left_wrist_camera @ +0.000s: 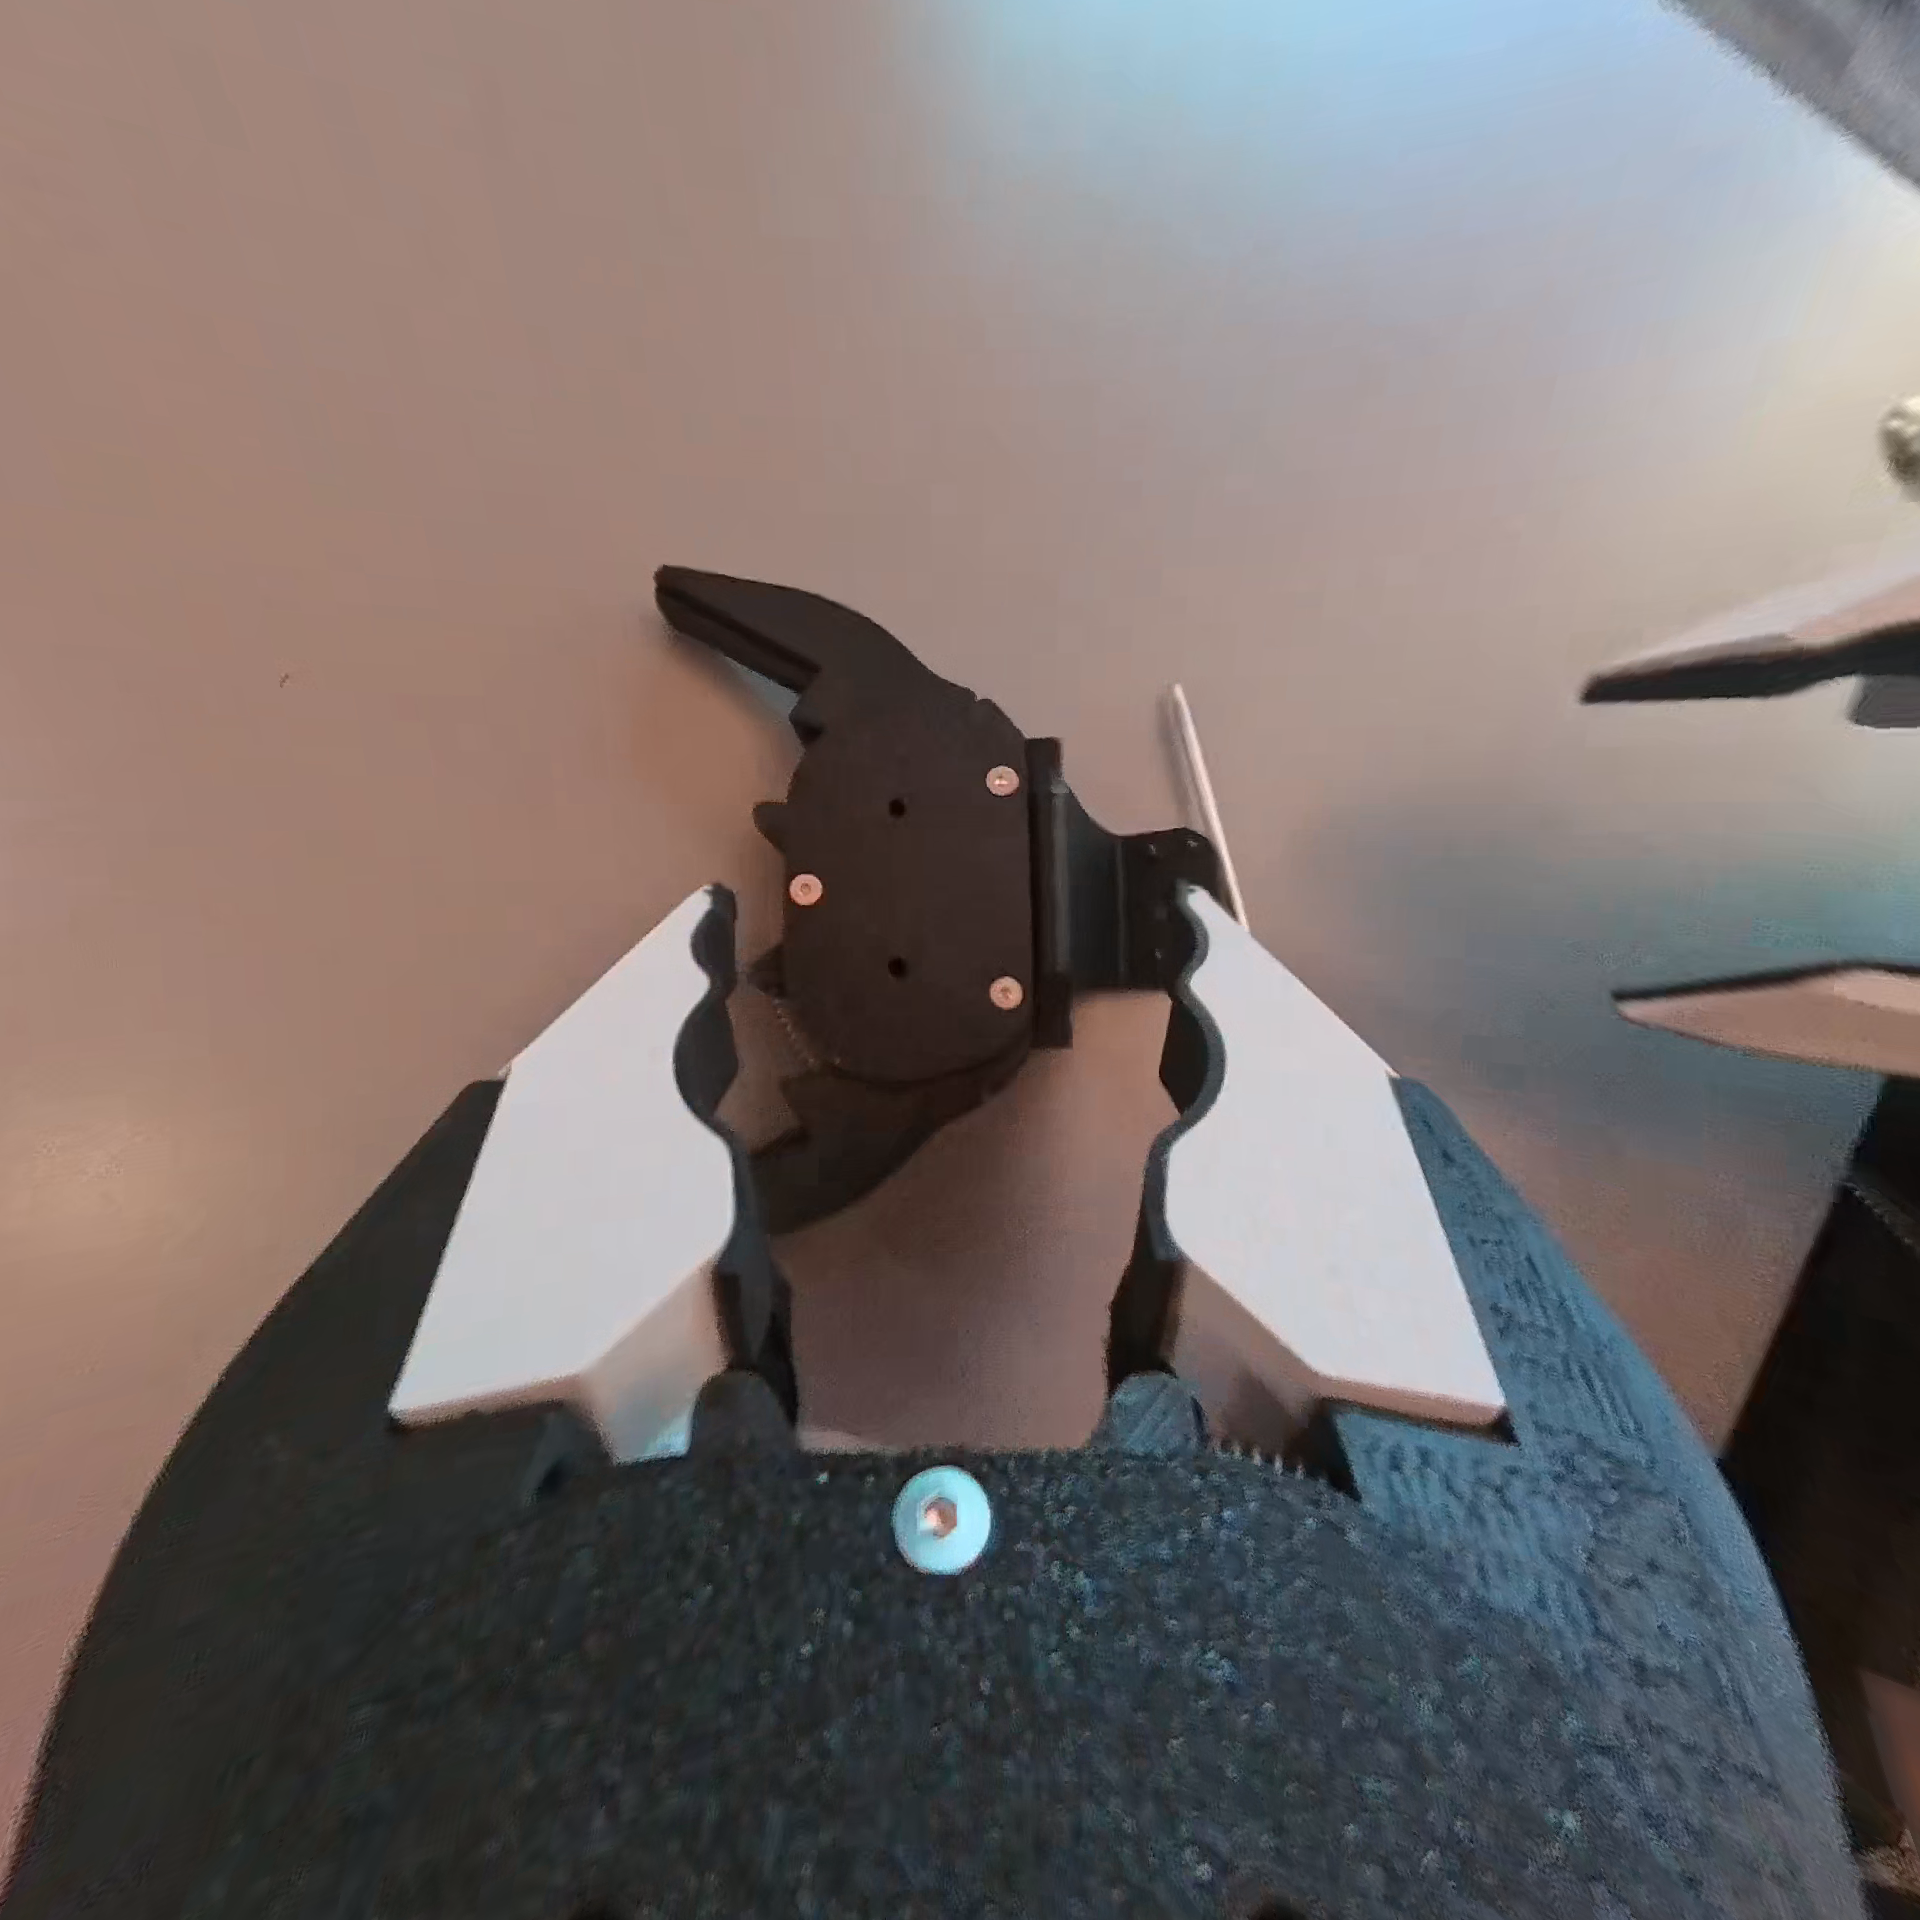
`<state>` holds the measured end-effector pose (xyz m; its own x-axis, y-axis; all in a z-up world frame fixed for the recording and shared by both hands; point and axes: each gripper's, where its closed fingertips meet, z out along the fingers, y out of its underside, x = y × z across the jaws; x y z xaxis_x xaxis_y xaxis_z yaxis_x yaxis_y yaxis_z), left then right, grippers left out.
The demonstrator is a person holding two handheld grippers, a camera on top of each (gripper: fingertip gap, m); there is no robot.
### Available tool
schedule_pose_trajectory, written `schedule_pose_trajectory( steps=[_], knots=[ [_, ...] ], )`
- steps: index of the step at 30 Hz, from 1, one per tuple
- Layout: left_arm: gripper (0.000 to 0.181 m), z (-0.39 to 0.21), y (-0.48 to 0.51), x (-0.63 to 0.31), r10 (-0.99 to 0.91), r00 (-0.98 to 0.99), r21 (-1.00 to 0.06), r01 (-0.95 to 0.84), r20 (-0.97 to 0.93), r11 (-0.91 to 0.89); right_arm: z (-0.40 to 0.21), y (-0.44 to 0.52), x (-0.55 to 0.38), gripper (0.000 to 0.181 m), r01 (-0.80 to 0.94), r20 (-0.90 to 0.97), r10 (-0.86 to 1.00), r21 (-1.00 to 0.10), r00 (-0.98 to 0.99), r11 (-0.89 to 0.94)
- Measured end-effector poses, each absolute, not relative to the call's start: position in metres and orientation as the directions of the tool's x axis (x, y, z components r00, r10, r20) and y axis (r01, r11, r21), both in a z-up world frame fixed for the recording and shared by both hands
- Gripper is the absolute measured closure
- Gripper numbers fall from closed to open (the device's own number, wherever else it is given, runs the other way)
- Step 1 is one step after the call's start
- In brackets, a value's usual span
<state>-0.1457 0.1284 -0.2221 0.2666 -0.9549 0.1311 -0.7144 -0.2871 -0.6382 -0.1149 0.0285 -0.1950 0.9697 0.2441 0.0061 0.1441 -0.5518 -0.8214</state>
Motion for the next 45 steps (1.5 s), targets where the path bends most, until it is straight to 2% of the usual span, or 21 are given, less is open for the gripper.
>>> schedule_pose_trajectory(
  steps=[6,8,11,15,19,24,28,30,32,35,40,42,43,45],
  knots=[
    [0.099,-0.242,0.134,-0.141,-0.962,0.263,-0.571,-0.78,0.074,-0.258,-0.2,0.027,-0.127,0.131,0.187,0.024,0.288,-0.812,0.957,-0.552],
    [0.11,-0.242,0.129,-0.14,-0.96,0.251,-0.562,-0.78,0.121,-0.275,-0.204,0.027,-0.132,0.133,0.193,0.015,0.304,-0.802,0.953,-0.565],
    [0.112,-0.242,0.132,-0.147,-0.956,0.26,-0.544,-0.787,0.139,-0.293,-0.214,0.023,-0.145,0.134,0.187,-0.039,0.338,-0.771,0.94,-0.608],
    [0.114,-0.239,0.143,-0.171,-0.938,0.3,-0.558,-0.754,0.175,-0.346,-0.228,0.021,-0.168,0.126,0.216,-0.083,0.389,-0.717,0.917,-0.663],
    [0.114,-0.239,0.153,-0.191,-0.922,0.345,-0.561,-0.734,0.177,-0.382,-0.232,0.037,-0.183,0.105,0.228,-0.048,0.362,-0.696,0.931,-0.681],
    [0.114,-0.237,0.153,-0.197,-0.918,0.368,-0.557,-0.736,0.149,-0.385,-0.242,0.043,-0.184,0.111,0.316,0.067,0.369,-0.669,0.927,-0.673],
    [0.114,-0.204,0.142,-0.203,-0.917,0.383,-0.638,-0.68,0.111,-0.361,-0.242,0.04,-0.182,0.111,0.355,0.042,0.445,-0.67,0.894,-0.652],
    [0.123,-0.191,0.115,-0.2,-0.919,0.35,-0.674,-0.636,0.183,-0.376,-0.241,0.037,-0.184,0.111,0.381,0.019,0.502,-0.677,0.865,-0.63],
    [0.136,-0.197,0.081,-0.199,-0.93,0.269,-0.636,-0.678,0.252,-0.368,-0.242,0.029,-0.19,0.112,0.413,-0.01,0.58,-0.691,0.815,-0.593],
    [0.136,-0.211,0.064,-0.197,-0.927,0.22,-0.596,-0.715,0.303,-0.365,-0.246,0.011,-0.198,0.112,0.509,-0.028,0.725,-0.695,0.688,-0.509],
    [0.136,-0.217,0.027,-0.184,-0.784,0.149,-0.488,-0.709,0.602,-0.51,-0.242,-0.003,-0.191,0.168,0.621,0.1,0.823,-0.708,0.56,-0.336],
    [0.136,-0.228,0.024,-0.18,-0.757,0.187,-0.449,-0.708,0.626,-0.546,-0.242,-0.001,-0.185,0.164,0.644,0.16,0.808,-0.698,0.568,-0.314],
    [0.146,-0.231,0.026,-0.177,-0.74,0.208,-0.441,-0.689,0.639,-0.575,-0.242,-0.001,-0.184,0.158,0.644,0.156,0.801,-0.69,0.577,-0.33],
    [0.155,-0.232,0.031,-0.171,-0.676,0.255,-0.405,-0.638,0.692,-0.655,-0.239,-0.004,-0.187,0.15,0.594,0.066,0.786,-0.694,0.615,-0.406]
  ],
)
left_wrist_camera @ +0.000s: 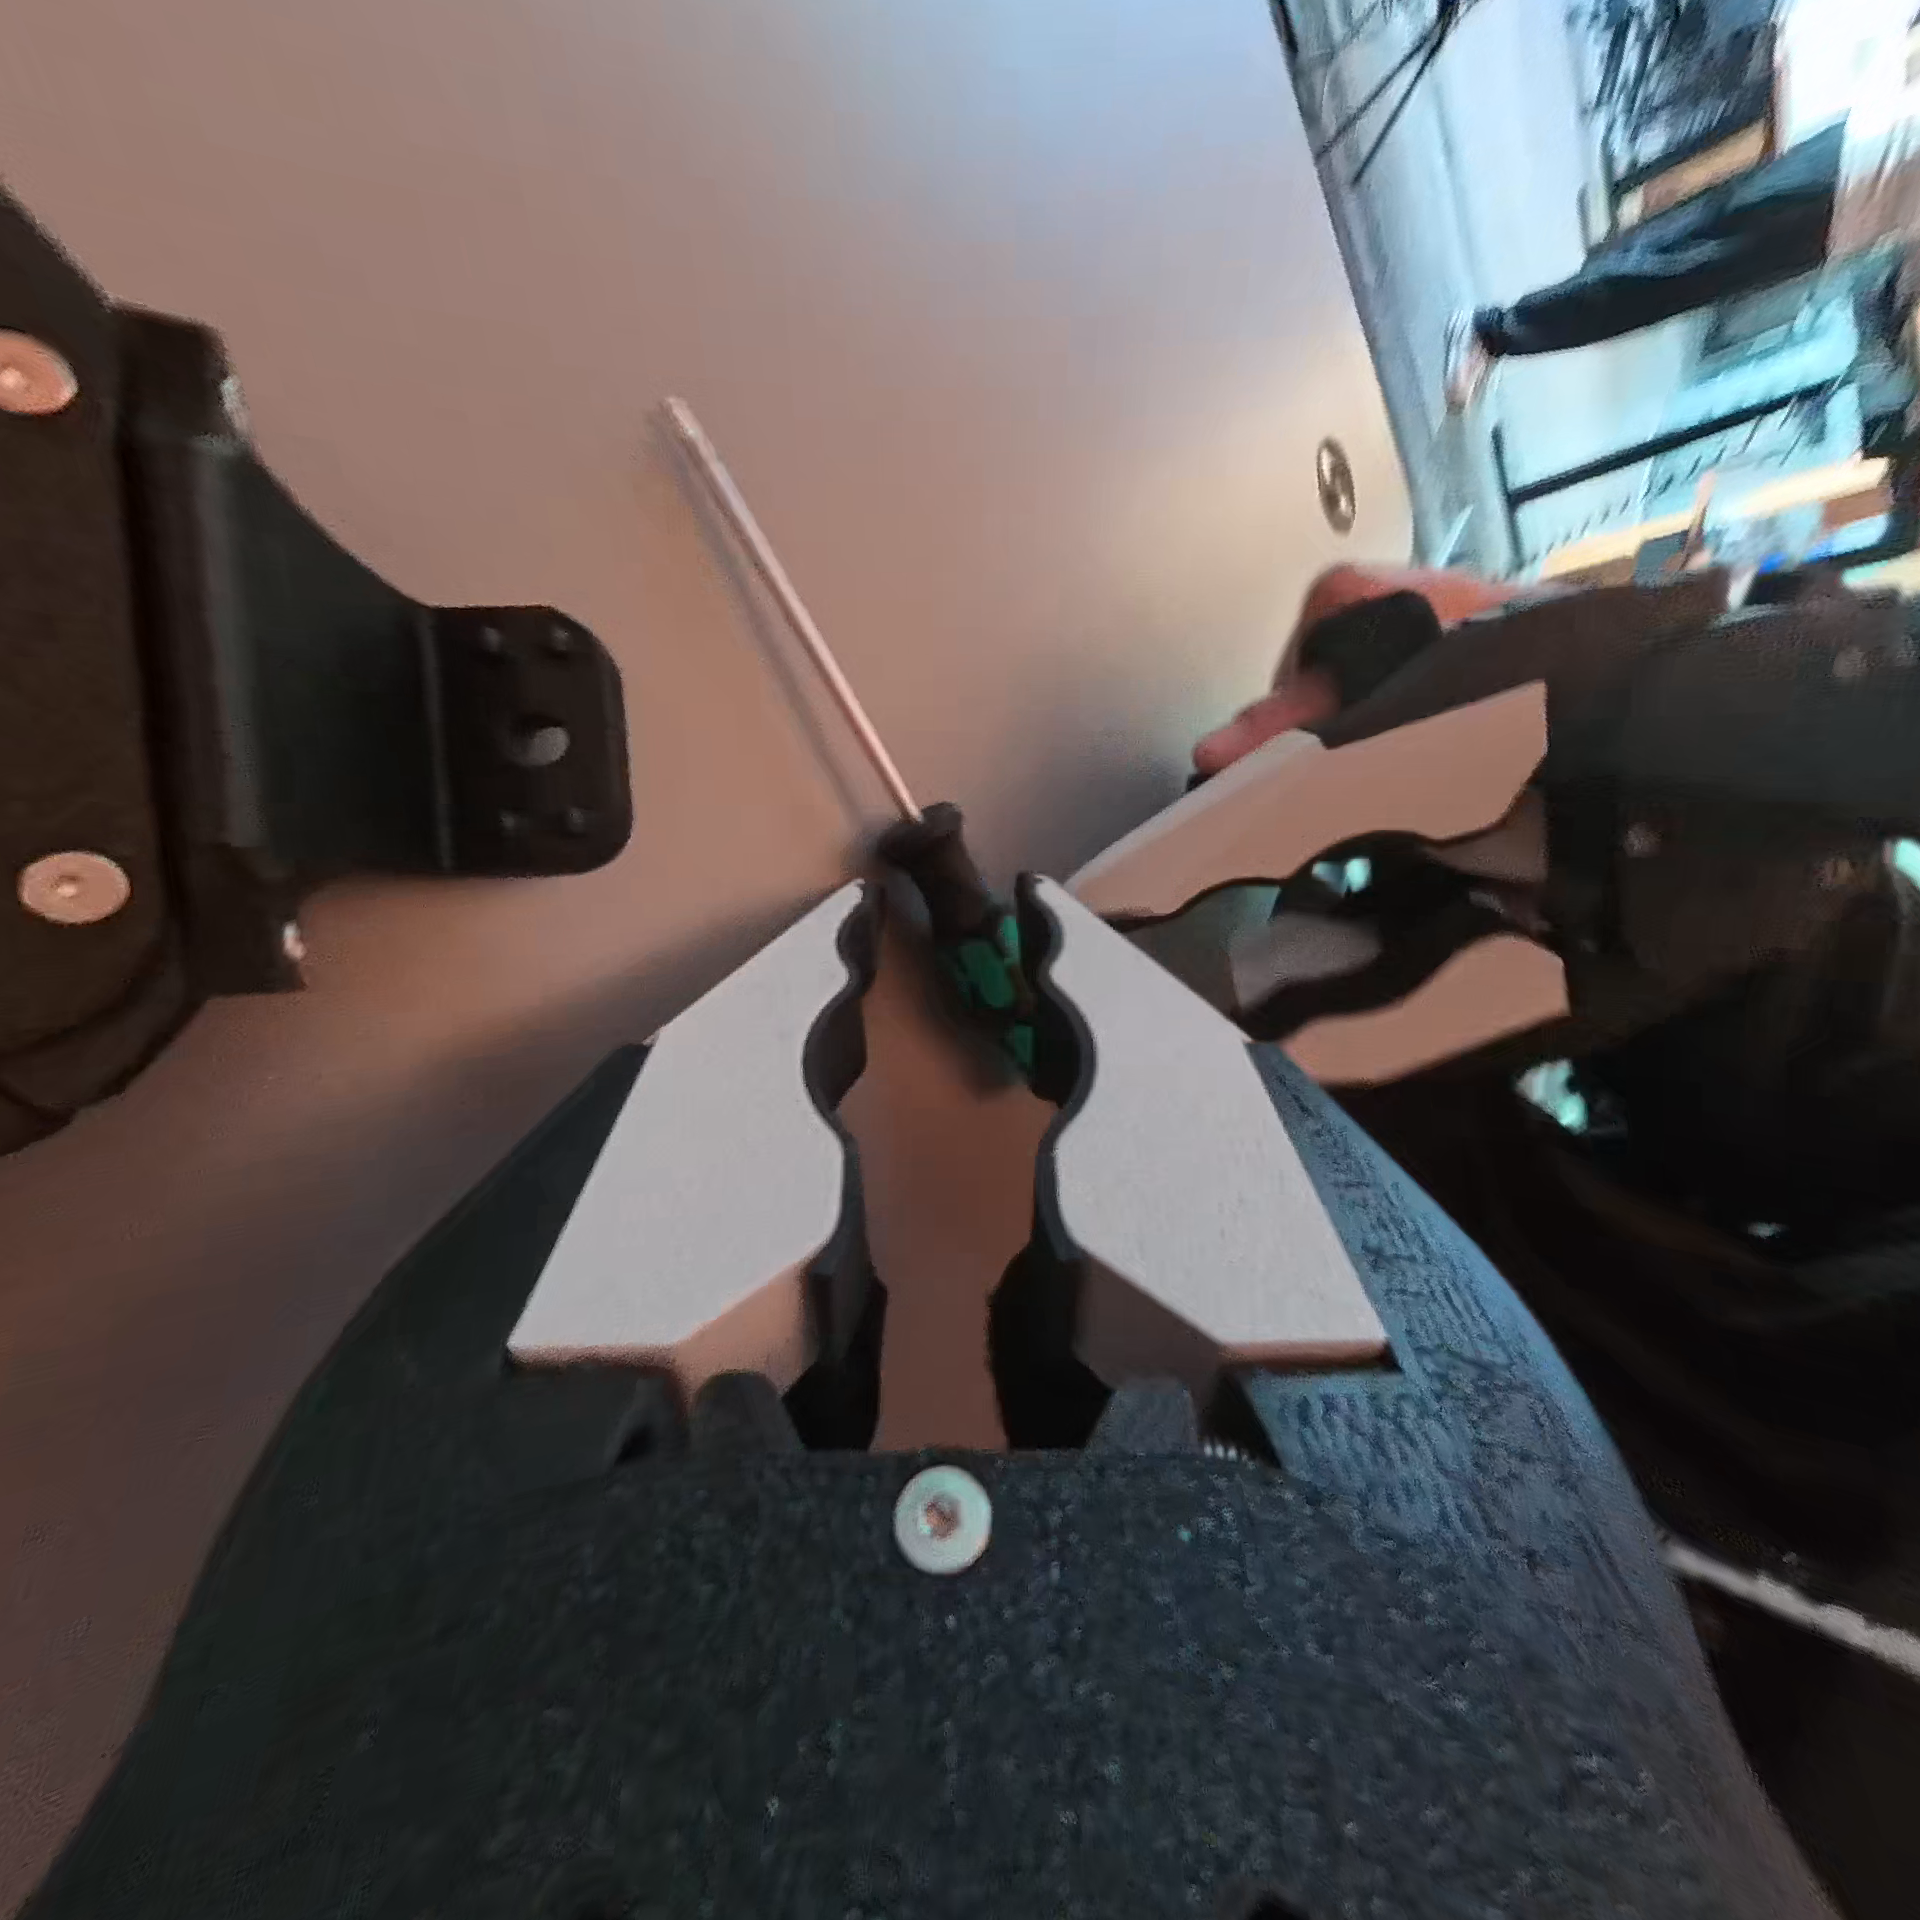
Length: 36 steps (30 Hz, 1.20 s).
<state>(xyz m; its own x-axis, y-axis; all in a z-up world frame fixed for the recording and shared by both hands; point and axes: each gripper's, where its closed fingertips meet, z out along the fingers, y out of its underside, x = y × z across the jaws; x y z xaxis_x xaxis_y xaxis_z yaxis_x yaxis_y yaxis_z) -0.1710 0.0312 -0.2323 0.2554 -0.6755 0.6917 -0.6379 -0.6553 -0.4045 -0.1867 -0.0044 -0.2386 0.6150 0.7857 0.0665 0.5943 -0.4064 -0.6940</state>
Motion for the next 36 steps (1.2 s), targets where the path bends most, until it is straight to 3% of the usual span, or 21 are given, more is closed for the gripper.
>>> schedule_pose_trajectory(
  steps=[3,6,8,11,13,15,18,24,30,32,34,36],
  knots=[
    [0.164,-0.235,0.03,-0.167,-0.637,0.27,-0.389,-0.603,0.722,-0.697,-0.233,-0.001,-0.187,0.117,0.411,-0.101,0.644,-0.692,0.759,-0.593],
    [0.164,-0.235,0.031,-0.167,-0.66,0.273,-0.405,-0.609,0.701,-0.682,-0.243,0.002,-0.184,0.113,0.282,-0.145,0.482,-0.653,0.864,-0.703],
    [0.164,-0.23,0.034,-0.166,-0.66,0.27,-0.416,-0.597,0.701,-0.686,-0.245,0.007,-0.186,0.119,0.319,-0.085,0.483,-0.651,0.872,-0.689],
    [0.159,-0.223,0.042,-0.172,-0.662,0.272,-0.429,-0.581,0.698,-0.691,-0.247,0.014,-0.177,0.148,0.429,0.074,0.506,-0.645,0.859,-0.633],
    [0.155,-0.22,0.052,-0.179,-0.659,0.289,-0.437,-0.558,0.694,-0.705,-0.247,0.011,-0.174,0.15,0.43,0.057,0.517,-0.637,0.854,-0.64],
    [0.158,-0.215,0.058,-0.184,-0.645,0.28,-0.444,-0.534,0.71,-0.72,-0.246,0.006,-0.168,0.164,0.419,0.032,0.517,-0.631,0.855,-0.653],
    [0.155,-0.212,0.057,-0.185,-0.621,0.265,-0.428,-0.528,0.738,-0.734,-0.236,-0.004,-0.155,0.166,0.452,0.059,0.542,-0.633,0.838,-0.629],
    [0.148,-0.195,0.047,-0.179,-0.523,0.157,-0.399,-0.479,0.838,-0.782,-0.185,-0.021,-0.133,0.168,0.421,0.086,0.558,-0.752,0.825,-0.507],
    [0.139,-0.16,0.044,-0.173,-0.422,-0.047,-0.403,-0.411,0.905,-0.818,-0.146,-0.047,-0.132,0.168,0.208,-0.138,0.643,-0.878,0.754,-0.432],
    [0.14,-0.143,0.035,-0.174,-0.373,-0.151,-0.401,-0.423,0.915,-0.813,-0.137,-0.05,-0.129,0.168,0.14,-0.198,0.658,-0.895,0.727,-0.424],
    [0.16,-0.134,0.024,-0.177,-0.349,-0.219,-0.412,-0.457,0.911,-0.789,-0.13,-0.051,-0.128,0.168,0.086,-0.245,0.673,-0.904,0.698,-0.419],
    [0.164,-0.126,0.02,-0.177,-0.331,-0.259,-0.417,-0.449,0.907,-0.79,-0.13,-0.056,-0.129,0.168,0.082,-0.268,0.693,-0.9,0.67,-0.428]
  ],
)
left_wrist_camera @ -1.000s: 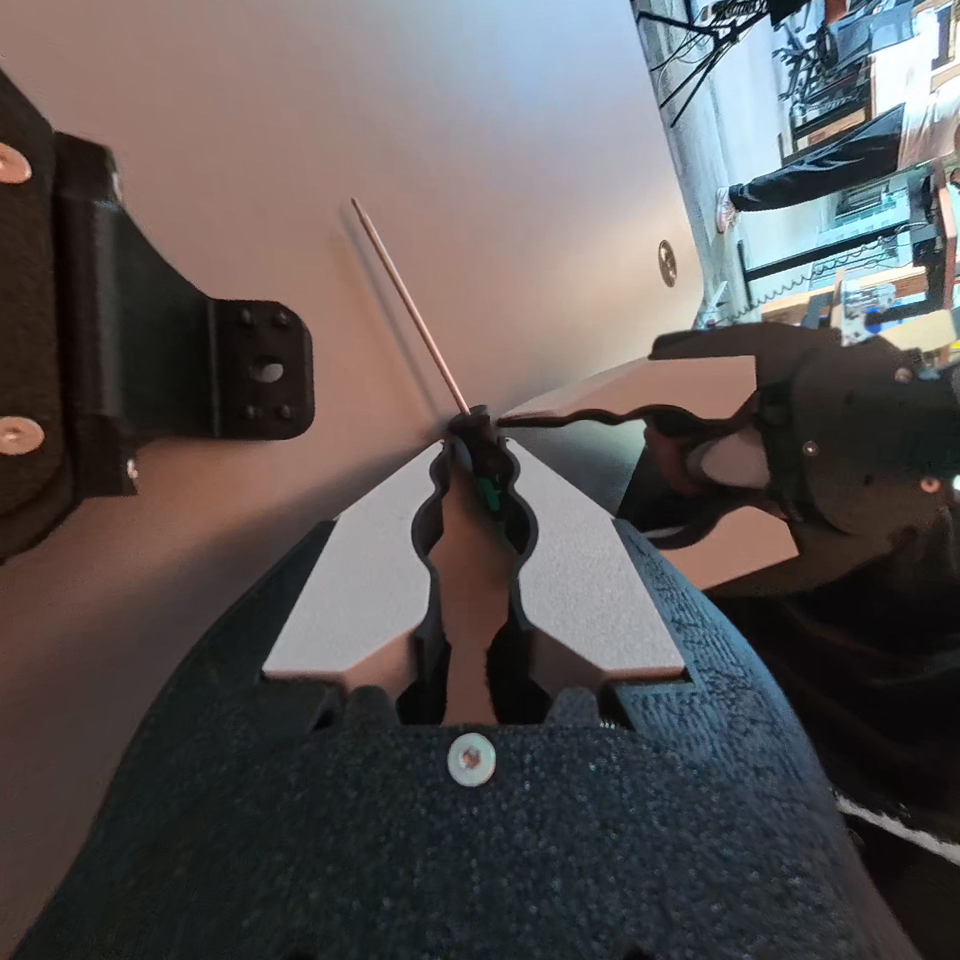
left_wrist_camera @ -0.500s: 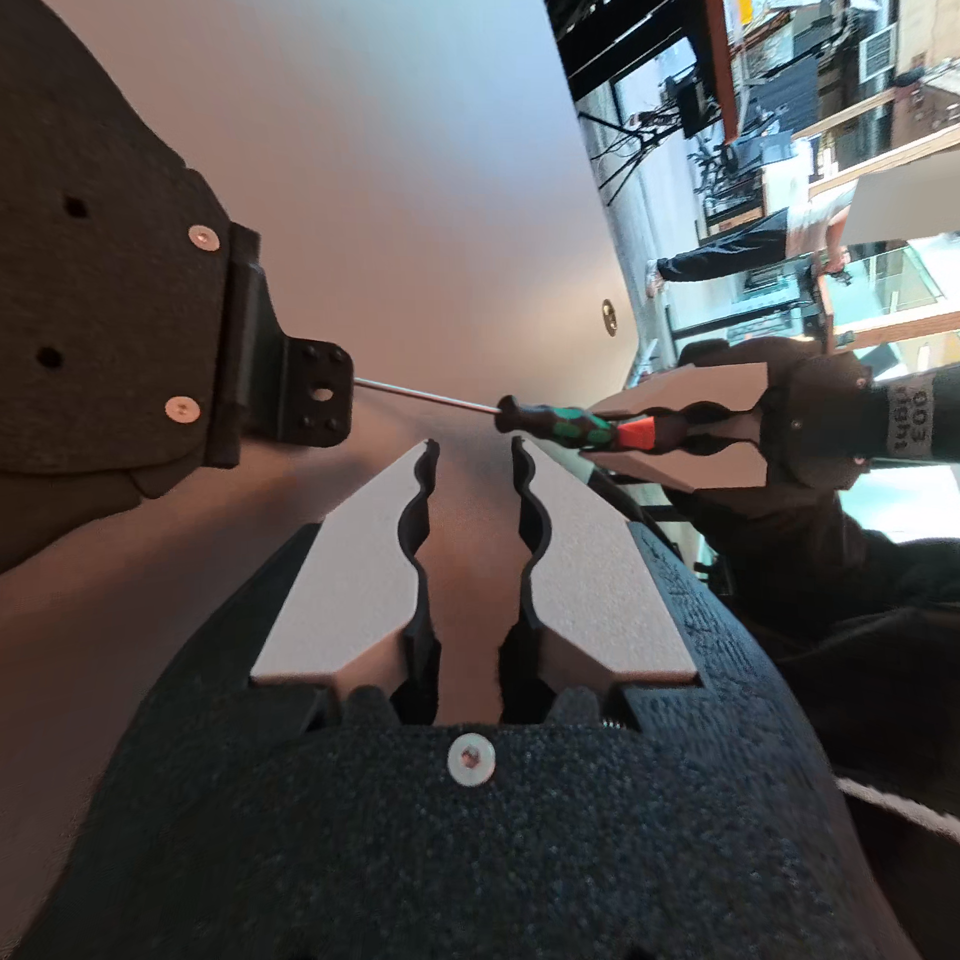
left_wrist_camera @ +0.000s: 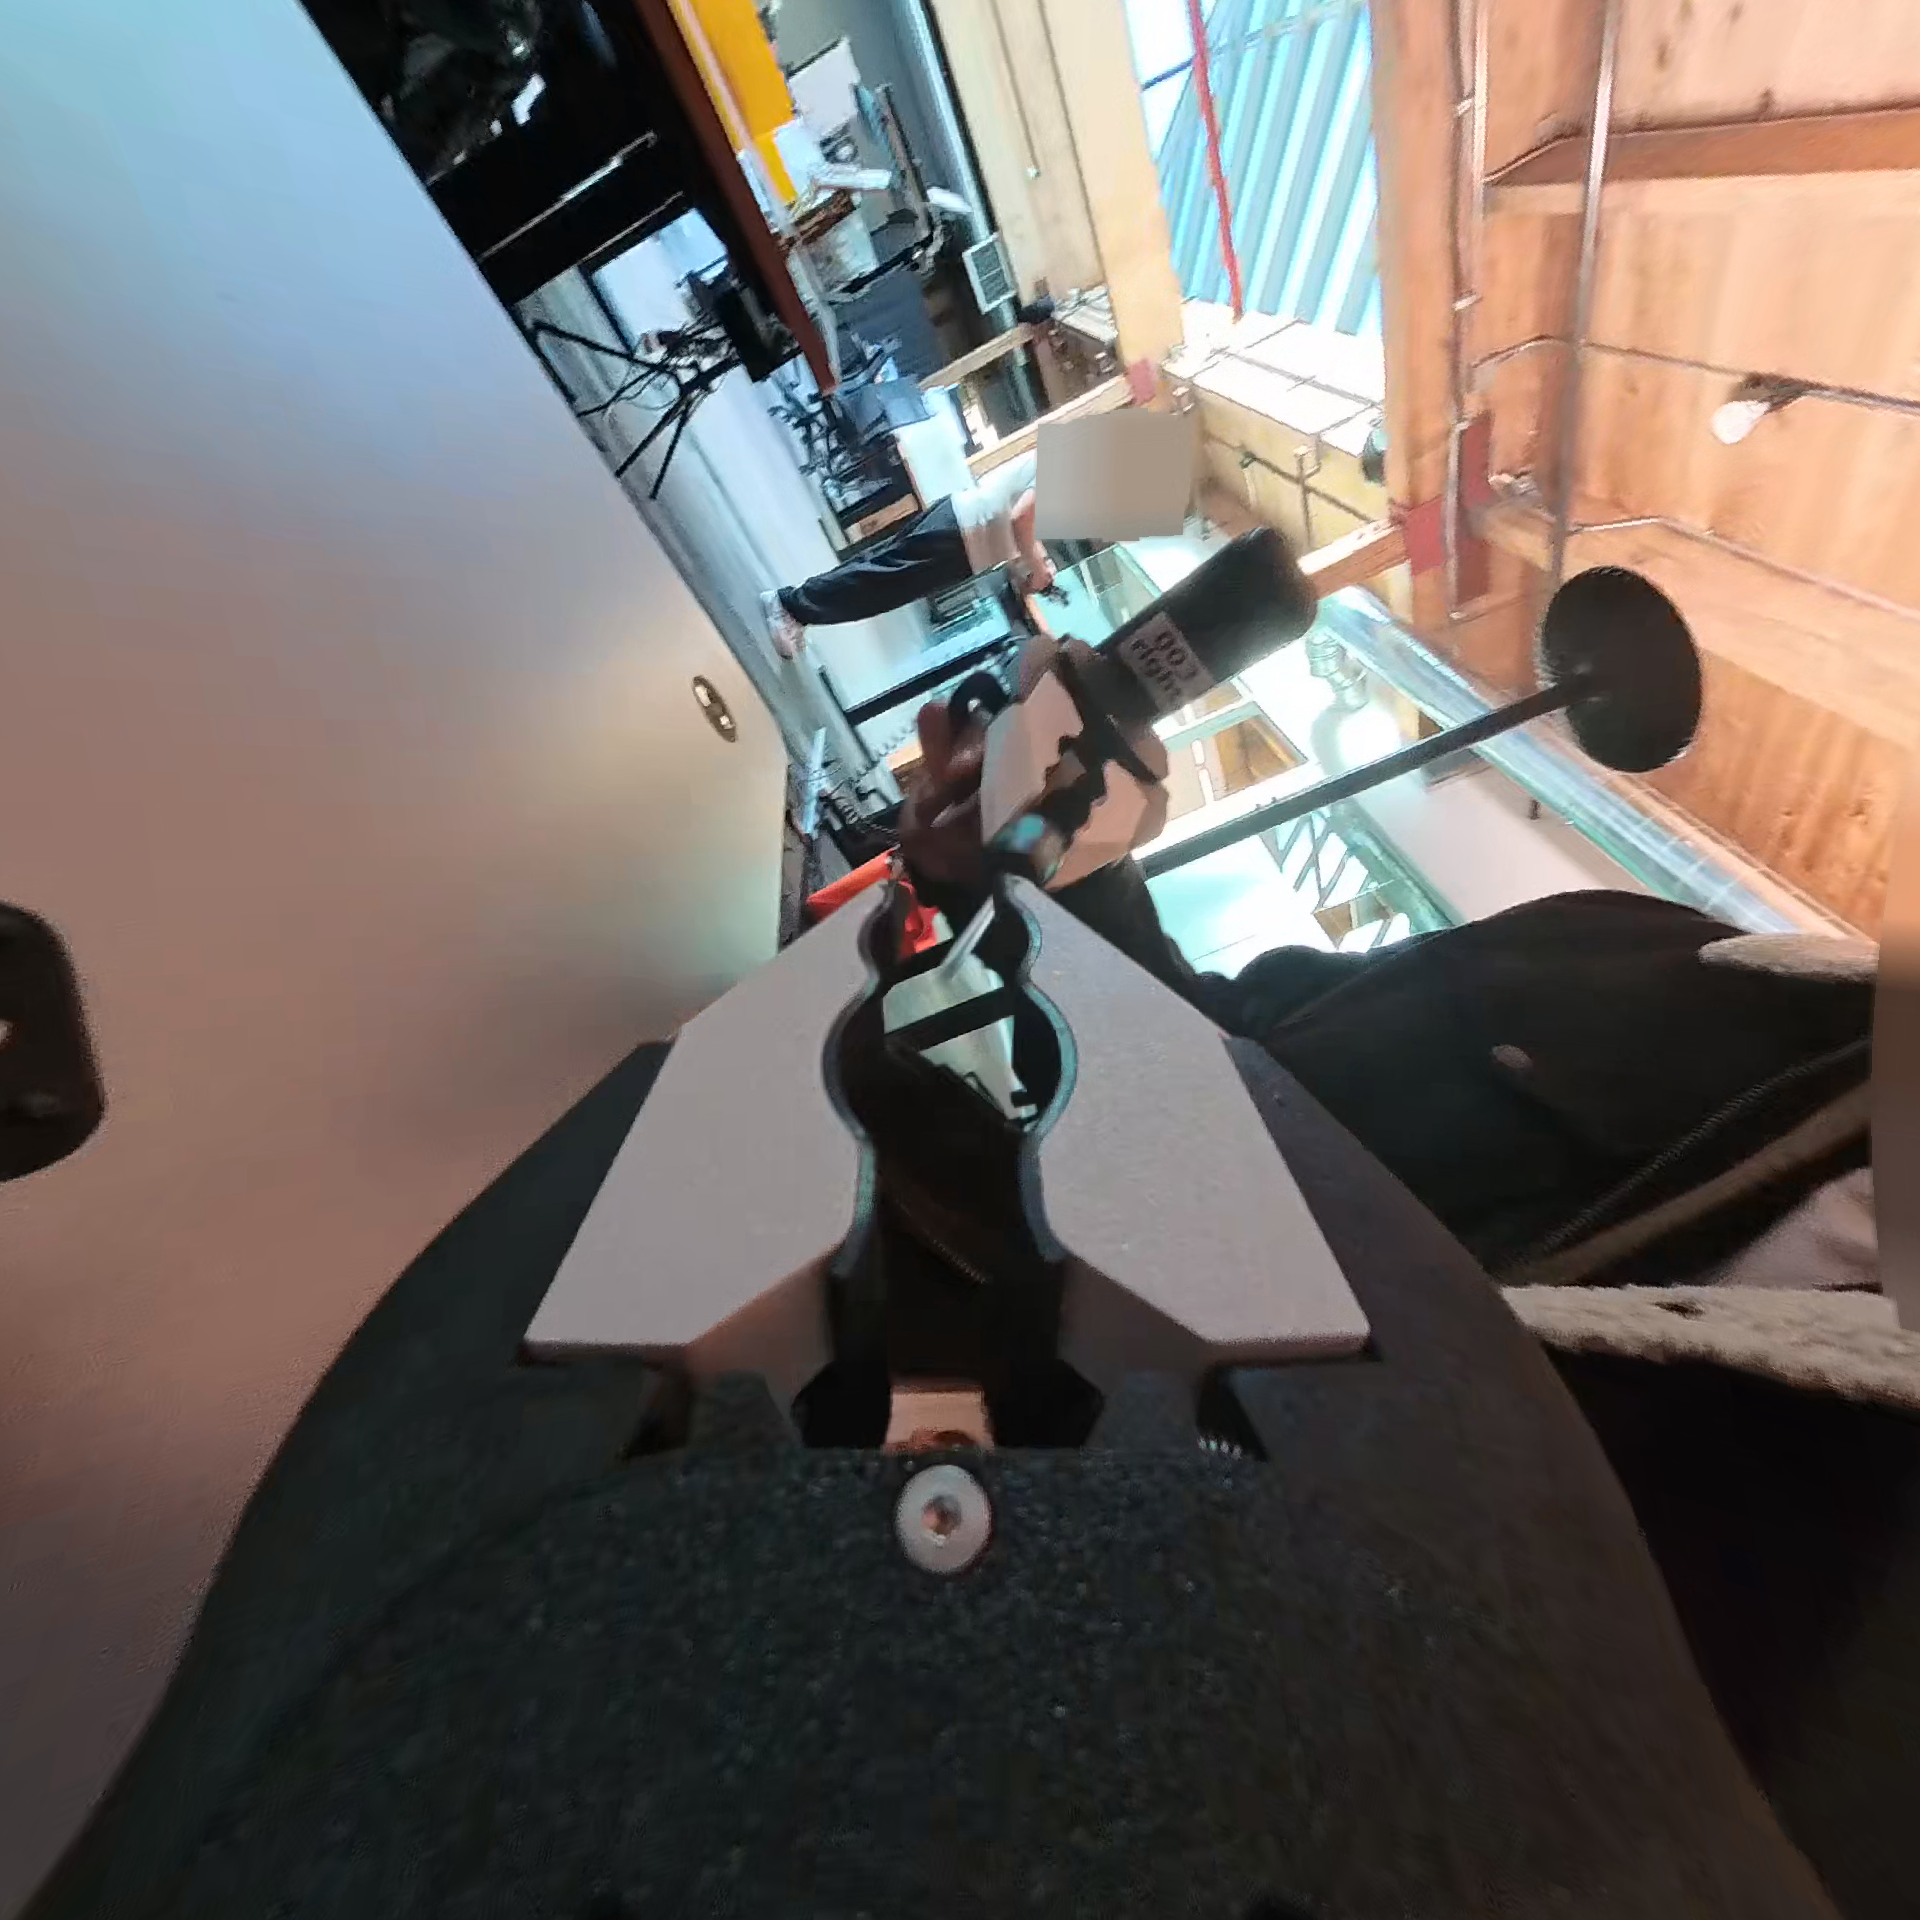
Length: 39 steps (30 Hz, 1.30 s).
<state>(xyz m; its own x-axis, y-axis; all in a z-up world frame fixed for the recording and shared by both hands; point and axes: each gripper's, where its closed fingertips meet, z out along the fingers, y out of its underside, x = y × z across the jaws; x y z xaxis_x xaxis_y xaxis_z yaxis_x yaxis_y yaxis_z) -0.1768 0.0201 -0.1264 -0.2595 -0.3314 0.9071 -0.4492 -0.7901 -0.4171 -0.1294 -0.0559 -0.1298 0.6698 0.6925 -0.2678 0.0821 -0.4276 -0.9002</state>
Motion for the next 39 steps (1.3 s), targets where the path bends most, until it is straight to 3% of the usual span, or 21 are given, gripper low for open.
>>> schedule_pose_trajectory(
  steps=[4,11,18,29,33,39],
  knots=[
    [0.181,-0.121,0.011,-0.179,-0.324,-0.301,-0.435,-0.47,0.897,-0.768,-0.127,-0.057,-0.131,0.168,0.073,-0.276,0.701,-0.902,0.658,-0.424],
    [0.181,-0.114,-0.012,-0.184,-0.292,-0.374,-0.462,-0.533,0.88,-0.708,-0.12,-0.054,-0.131,0.168,-0.016,-0.346,0.691,-0.9,0.635,-0.435],
    [0.168,-0.109,-0.023,-0.192,-0.317,-0.45,-0.538,-0.547,0.835,-0.641,-0.119,-0.056,-0.134,0.168,-0.059,-0.401,0.698,-0.887,0.593,-0.459],
    [0.16,-0.124,-0.02,-0.201,-0.387,-0.433,-0.58,-0.575,0.814,-0.577,-0.115,-0.058,-0.133,0.168,-0.104,-0.44,0.698,-0.877,0.566,-0.468],
    [0.179,-0.121,-0.022,-0.2,-0.411,-0.458,-0.614,-0.547,0.788,-0.569,-0.114,-0.059,-0.133,0.168,-0.11,-0.453,0.701,-0.872,0.551,-0.477],
    [0.179,-0.115,-0.019,-0.198,-0.456,-0.493,-0.669,-0.486,0.741,-0.563,-0.107,-0.055,-0.132,0.167,-0.18,-0.478,0.689,-0.869,0.545,-0.461]
  ],
)
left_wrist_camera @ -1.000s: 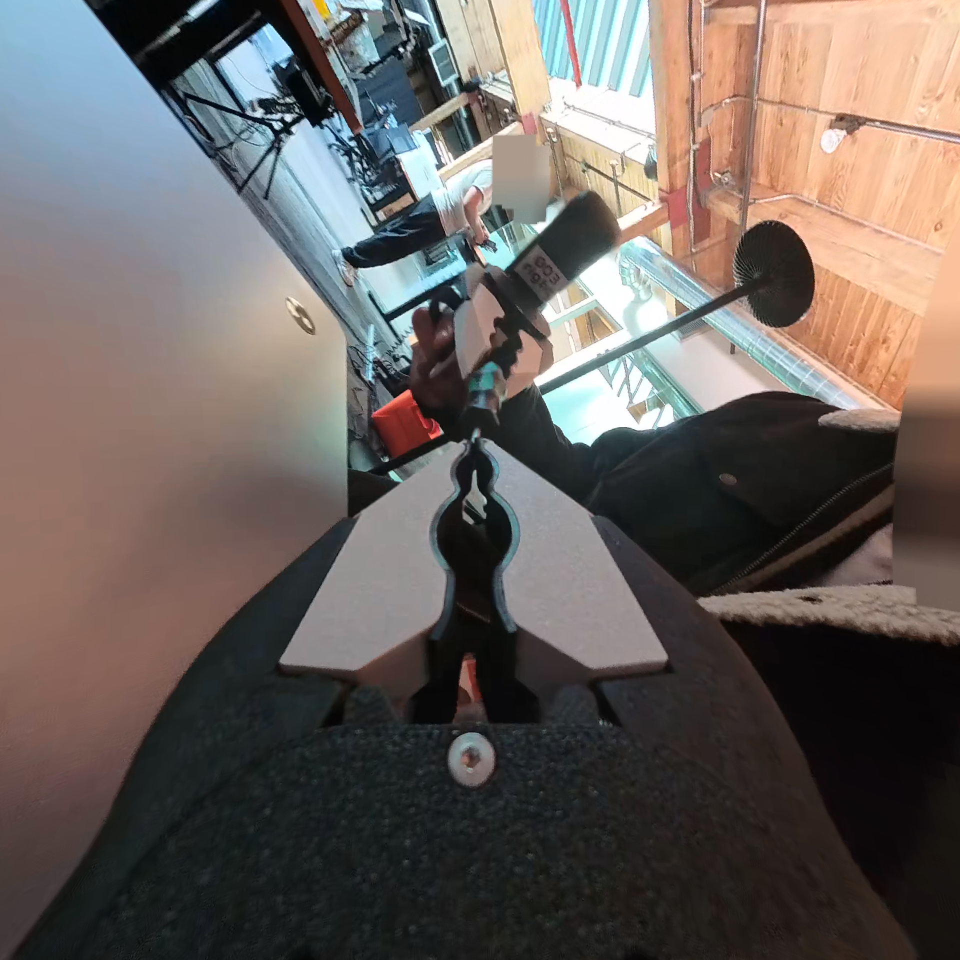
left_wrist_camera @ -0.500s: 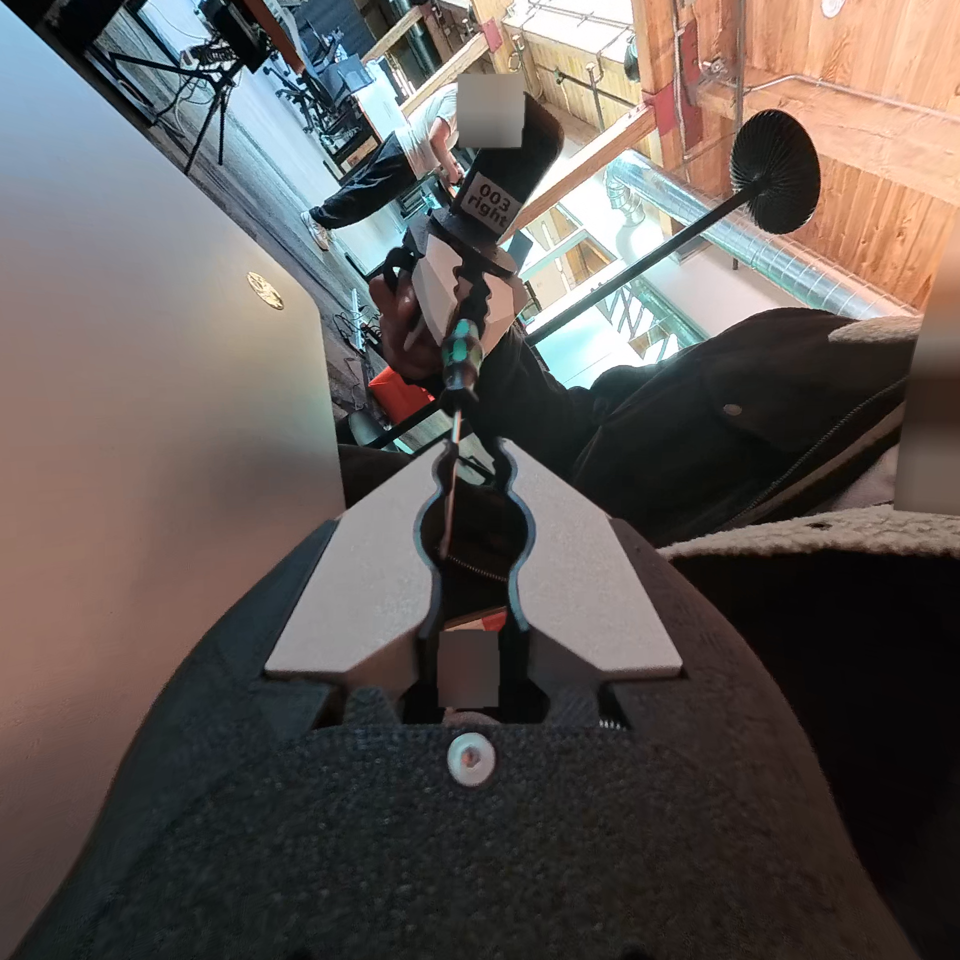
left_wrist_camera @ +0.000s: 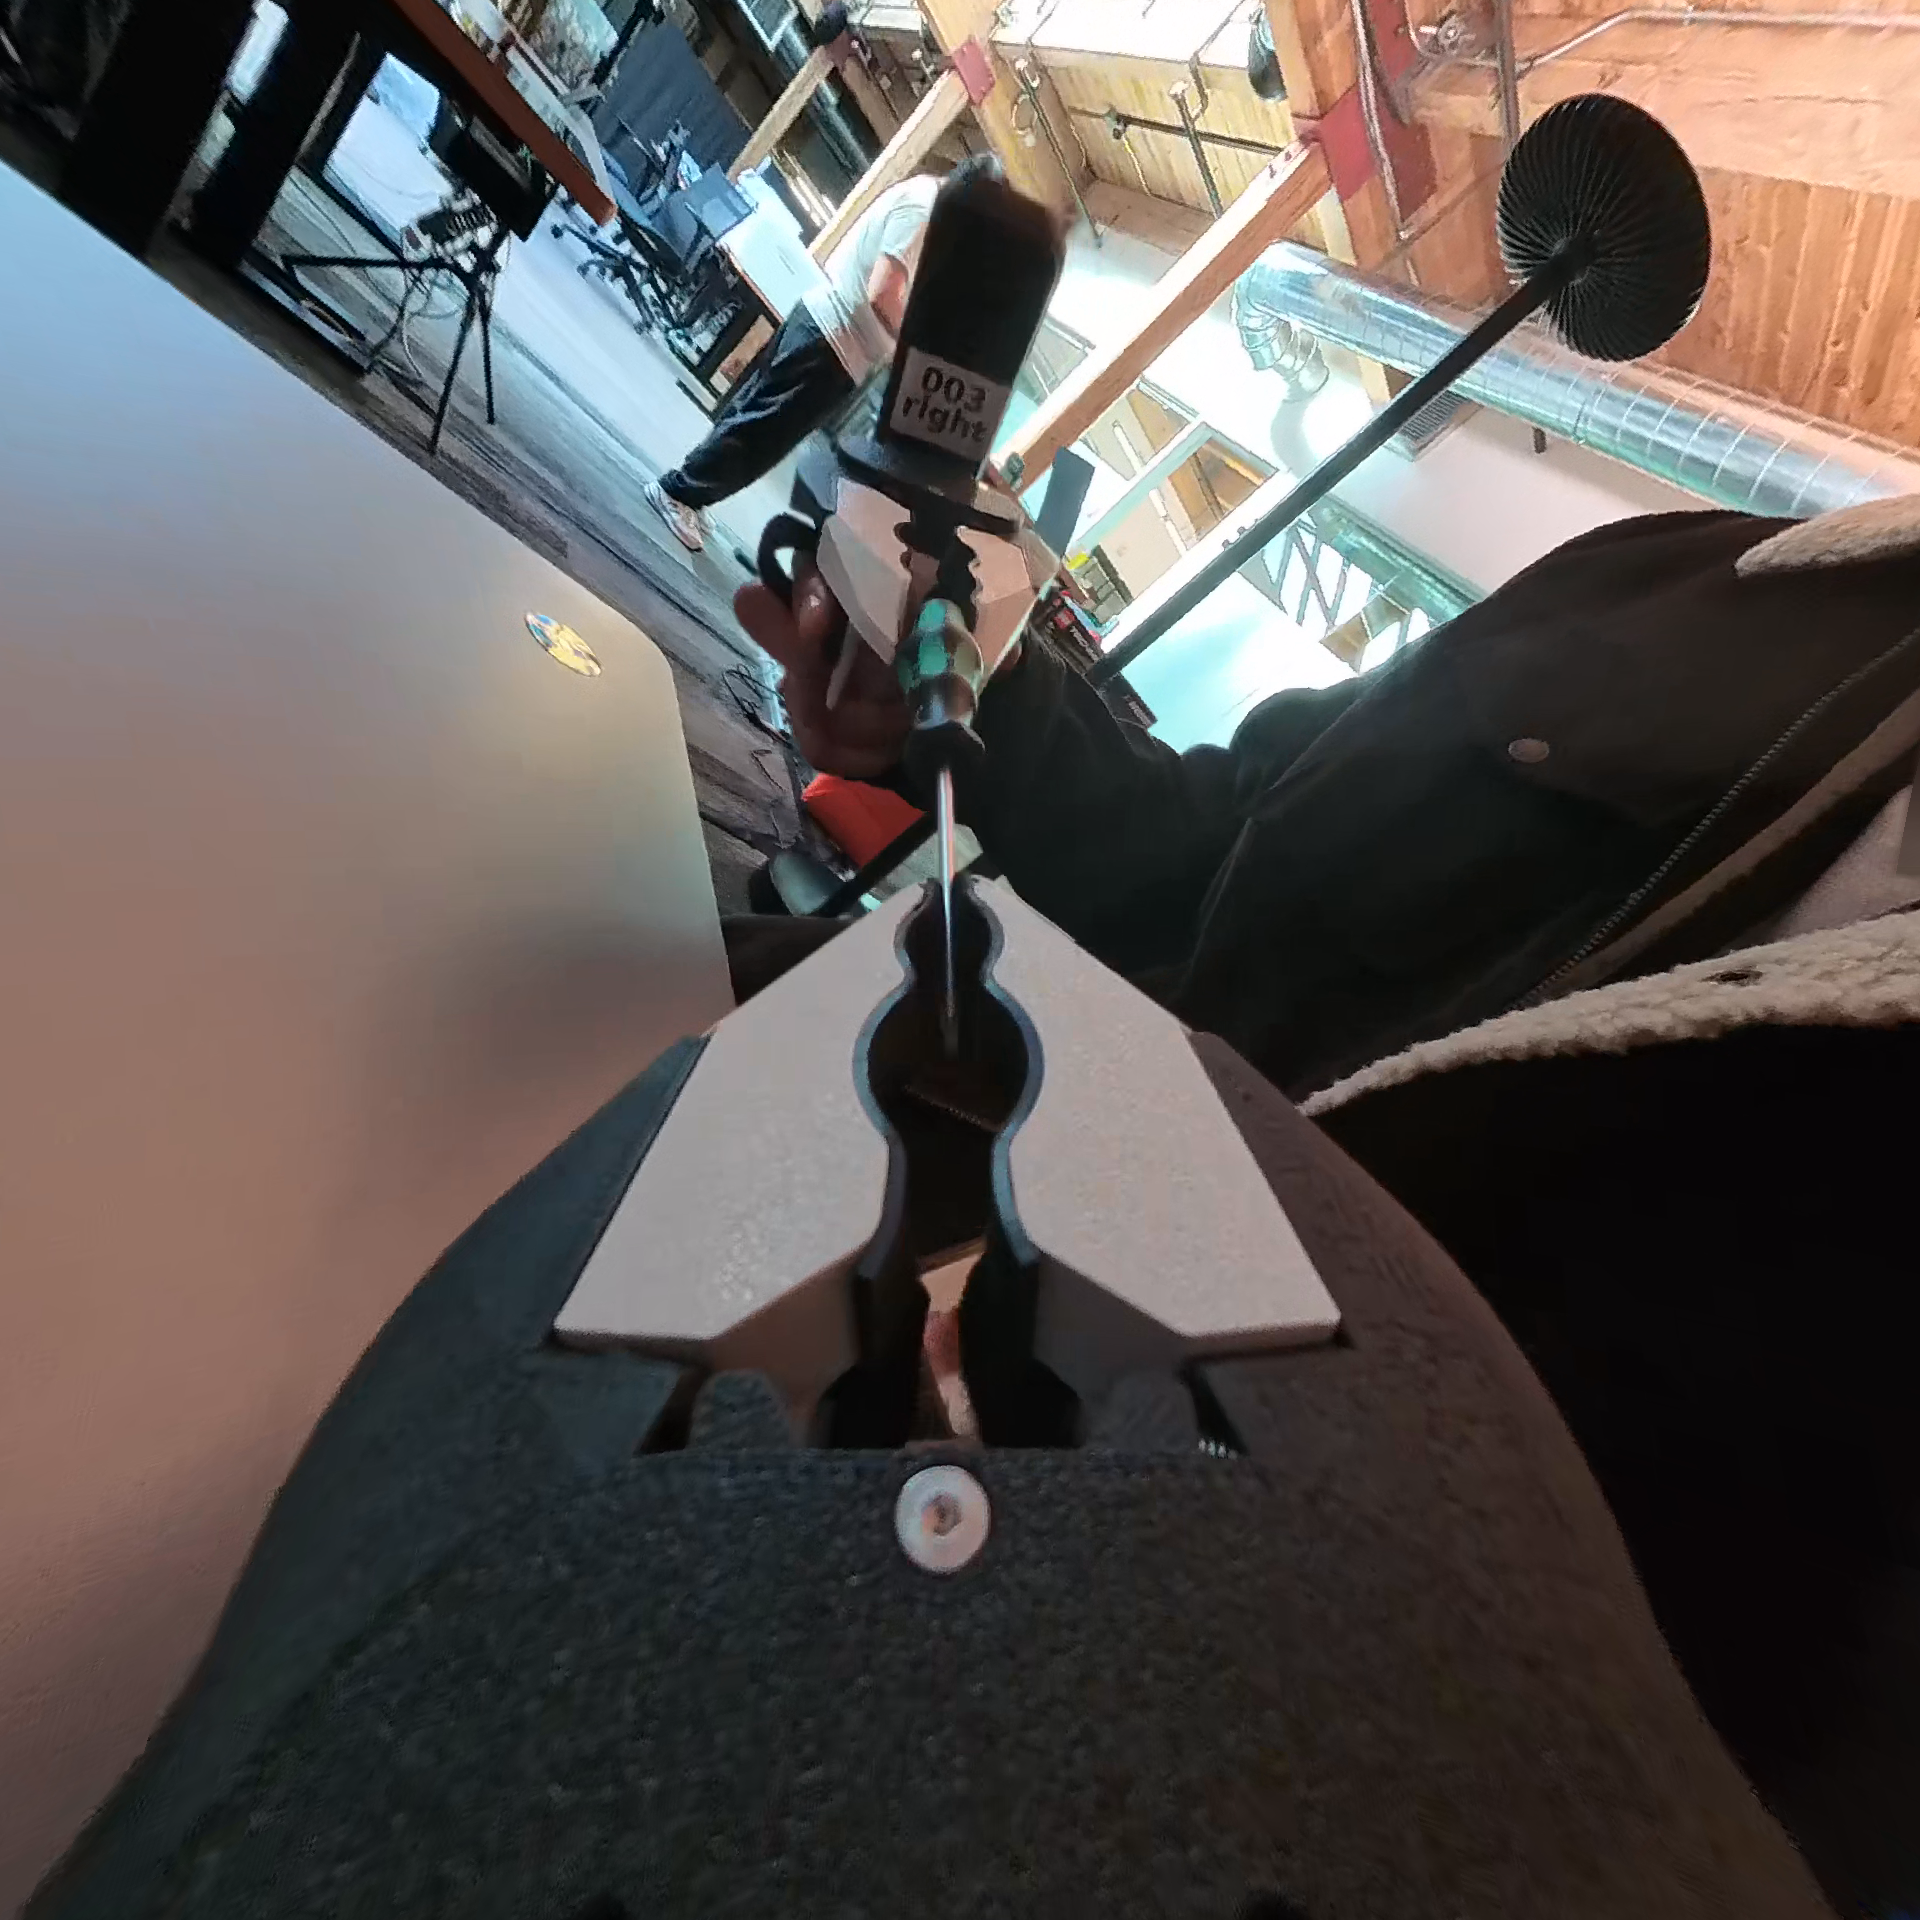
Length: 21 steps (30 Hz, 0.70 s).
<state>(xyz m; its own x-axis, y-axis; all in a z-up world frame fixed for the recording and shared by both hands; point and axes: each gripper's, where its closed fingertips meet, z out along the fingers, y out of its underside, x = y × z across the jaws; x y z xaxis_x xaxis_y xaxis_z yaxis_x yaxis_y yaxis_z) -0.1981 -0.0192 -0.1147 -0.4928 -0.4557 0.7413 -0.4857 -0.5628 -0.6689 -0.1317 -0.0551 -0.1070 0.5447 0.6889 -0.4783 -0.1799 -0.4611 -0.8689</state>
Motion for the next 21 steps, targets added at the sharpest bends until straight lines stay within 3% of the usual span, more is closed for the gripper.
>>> schedule_pose_trajectory(
  steps=[3,5,10,13,16,21],
  knots=[
    [0.179,-0.114,-0.017,-0.195,-0.499,-0.49,-0.699,-0.462,0.714,-0.546,-0.11,-0.047,-0.134,0.134,-0.226,-0.535,0.641,-0.835,0.55,-0.502],
    [0.179,-0.114,-0.018,-0.194,-0.53,-0.49,-0.722,-0.455,0.692,-0.521,-0.114,-0.04,-0.138,0.128,-0.261,-0.585,0.592,-0.798,0.554,-0.543],
    [0.179,-0.113,-0.019,-0.191,-0.548,-0.488,-0.733,-0.445,0.68,-0.514,-0.118,-0.034,-0.163,0.132,-0.322,-0.68,0.544,-0.723,0.492,-0.612],
    [0.179,-0.117,-0.022,-0.191,-0.554,-0.487,-0.738,-0.458,0.675,-0.496,-0.119,-0.029,-0.169,0.138,-0.319,-0.67,0.535,-0.729,0.514,-0.606],
    [0.179,-0.119,-0.024,-0.191,-0.558,-0.488,-0.741,-0.467,0.671,-0.483,-0.121,-0.029,-0.169,0.158,-0.306,-0.665,0.535,-0.731,0.522,-0.61],
    [0.179,-0.12,-0.025,-0.19,-0.558,-0.483,-0.737,-0.478,0.675,-0.478,-0.121,-0.031,-0.168,0.16,-0.271,-0.63,0.558,-0.758,0.54,-0.593]
  ],
)
